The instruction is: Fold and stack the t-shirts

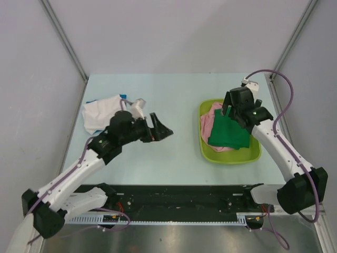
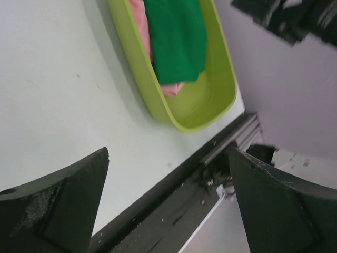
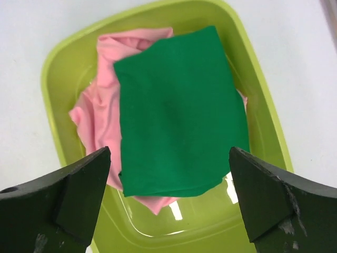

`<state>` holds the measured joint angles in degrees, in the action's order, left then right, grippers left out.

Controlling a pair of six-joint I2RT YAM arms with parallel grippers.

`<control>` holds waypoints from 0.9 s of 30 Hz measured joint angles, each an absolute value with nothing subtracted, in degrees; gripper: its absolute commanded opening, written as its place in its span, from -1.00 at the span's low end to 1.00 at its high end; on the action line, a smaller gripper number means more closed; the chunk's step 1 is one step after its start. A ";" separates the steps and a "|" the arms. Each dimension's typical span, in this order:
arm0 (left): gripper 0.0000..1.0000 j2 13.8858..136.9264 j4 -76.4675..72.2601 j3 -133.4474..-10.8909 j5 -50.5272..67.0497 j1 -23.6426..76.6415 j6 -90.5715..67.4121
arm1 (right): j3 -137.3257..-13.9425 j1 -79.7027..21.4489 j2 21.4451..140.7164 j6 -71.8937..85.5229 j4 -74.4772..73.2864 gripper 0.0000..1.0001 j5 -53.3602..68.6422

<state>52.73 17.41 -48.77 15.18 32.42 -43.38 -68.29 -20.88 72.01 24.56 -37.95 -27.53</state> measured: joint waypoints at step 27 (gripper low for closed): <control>1.00 63.92 10.81 -38.74 12.14 47.53 -37.34 | -68.82 -12.14 101.19 23.53 -33.61 -1.00 -18.31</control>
<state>63.92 10.81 -38.74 12.14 47.53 -37.34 -68.82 -12.14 101.19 23.53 -33.61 -18.31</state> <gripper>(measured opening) 0.996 0.077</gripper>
